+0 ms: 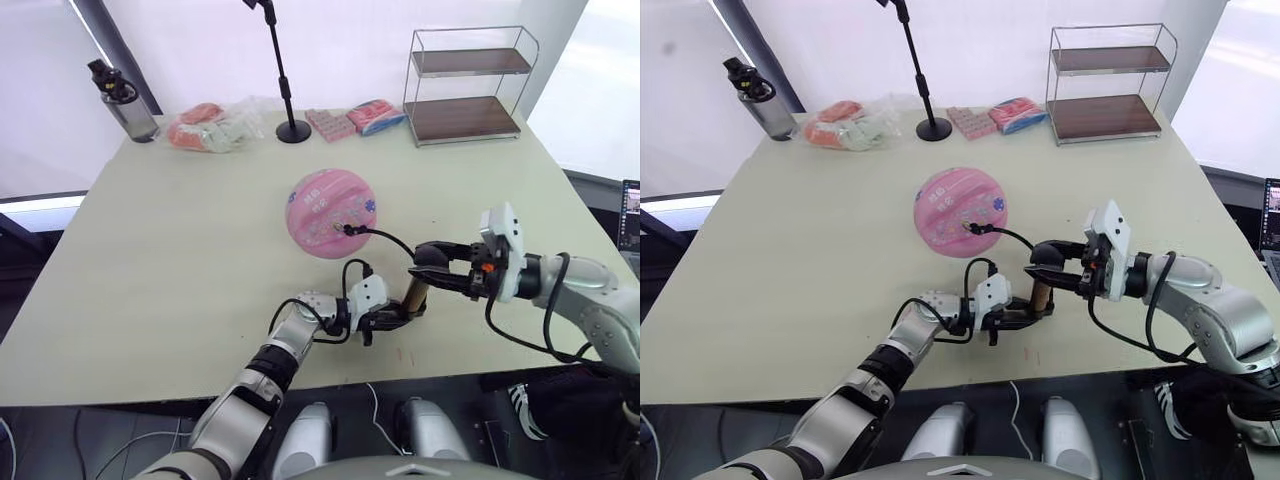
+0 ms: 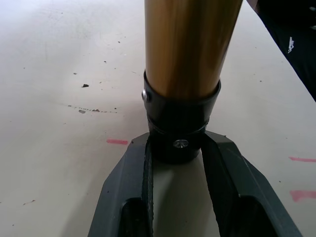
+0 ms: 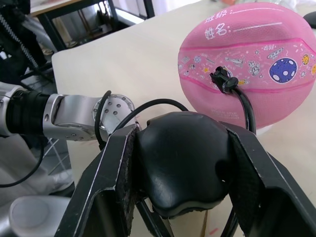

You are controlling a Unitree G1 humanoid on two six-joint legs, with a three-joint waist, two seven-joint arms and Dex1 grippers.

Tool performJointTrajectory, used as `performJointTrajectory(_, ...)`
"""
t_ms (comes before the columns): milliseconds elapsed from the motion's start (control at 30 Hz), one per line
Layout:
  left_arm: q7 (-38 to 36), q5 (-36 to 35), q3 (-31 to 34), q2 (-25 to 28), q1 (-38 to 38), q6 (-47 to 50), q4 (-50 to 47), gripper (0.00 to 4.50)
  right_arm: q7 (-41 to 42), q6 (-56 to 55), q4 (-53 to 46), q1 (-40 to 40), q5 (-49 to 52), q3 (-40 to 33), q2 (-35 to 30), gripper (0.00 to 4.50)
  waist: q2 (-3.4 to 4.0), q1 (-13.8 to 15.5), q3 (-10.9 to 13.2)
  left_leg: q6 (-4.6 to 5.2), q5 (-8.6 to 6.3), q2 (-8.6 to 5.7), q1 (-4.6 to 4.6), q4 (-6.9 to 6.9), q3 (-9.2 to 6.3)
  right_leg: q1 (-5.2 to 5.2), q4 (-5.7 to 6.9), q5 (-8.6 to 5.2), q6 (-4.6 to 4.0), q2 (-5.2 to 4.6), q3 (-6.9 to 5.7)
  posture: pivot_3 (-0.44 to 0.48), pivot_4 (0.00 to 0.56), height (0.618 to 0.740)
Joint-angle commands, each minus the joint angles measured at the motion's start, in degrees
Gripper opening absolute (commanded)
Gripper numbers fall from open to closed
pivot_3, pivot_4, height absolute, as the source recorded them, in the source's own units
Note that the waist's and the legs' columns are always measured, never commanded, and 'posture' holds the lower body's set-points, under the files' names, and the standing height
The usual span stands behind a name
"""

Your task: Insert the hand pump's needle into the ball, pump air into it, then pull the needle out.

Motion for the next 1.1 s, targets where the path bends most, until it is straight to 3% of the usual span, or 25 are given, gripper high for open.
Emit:
performJointTrajectory(33, -1.3, 2.3, -1.7, 1.3, 2.7, 2.2, 4.7, 1.09, -0.1, 0.6, -2.9, -5.7, 2.8, -8.8, -3.8, 1.88, 0.04, 0.0, 0.1, 0.0, 0.0, -0.01, -0.01, 0.0, 0.0, 0.0, -0.01, 0.0, 0.0, -0.01, 0.0, 0.0, 0.15, 0.731)
performJointTrajectory(567, -1.6, 2.1, -2.0, 1.2, 2.1, 1.8, 5.5, 1.09, -5.5, 13.8, 3.8, -22.6, 21.5, -20.6, -10.8, 1.88, -0.07, 0.1, 0.9, 0.0, 0.0, -0.15, -0.16, 0.19, 0.02, -0.03, 0.02, 0.14, -0.19, -0.17, 0.0, 0.0, 0.15, 0.731)
performJointTrajectory(867, -1.1, 2.1, -2.0, 1.0, 2.2, 1.3, 5.6, 1.09, -5.9, 15.6, 2.9, -20.2, 22.2, -18.2, -10.0, 1.88, -0.09, 0.1, 1.0, 0.01, 0.0, -0.24, -0.21, 0.19, 0.03, -0.04, 0.01, 0.14, -0.2, -0.28, 0.0, 0.0, 0.15, 0.731)
performJointTrajectory(1100, -0.3, 2.6, -2.2, 0.4, 1.9, 0.4, 6.7, 1.09, -6.7, 15.2, -3.5, -10.1, 20.0, -12.9, -4.9, 1.88, -0.15, 0.0, 0.8, 0.02, -0.01, -0.24, -0.1, 0.19, 0.01, 0.04, 0.04, 0.12, -0.16, -0.28, -0.02, 0.0, 0.15, 0.731)
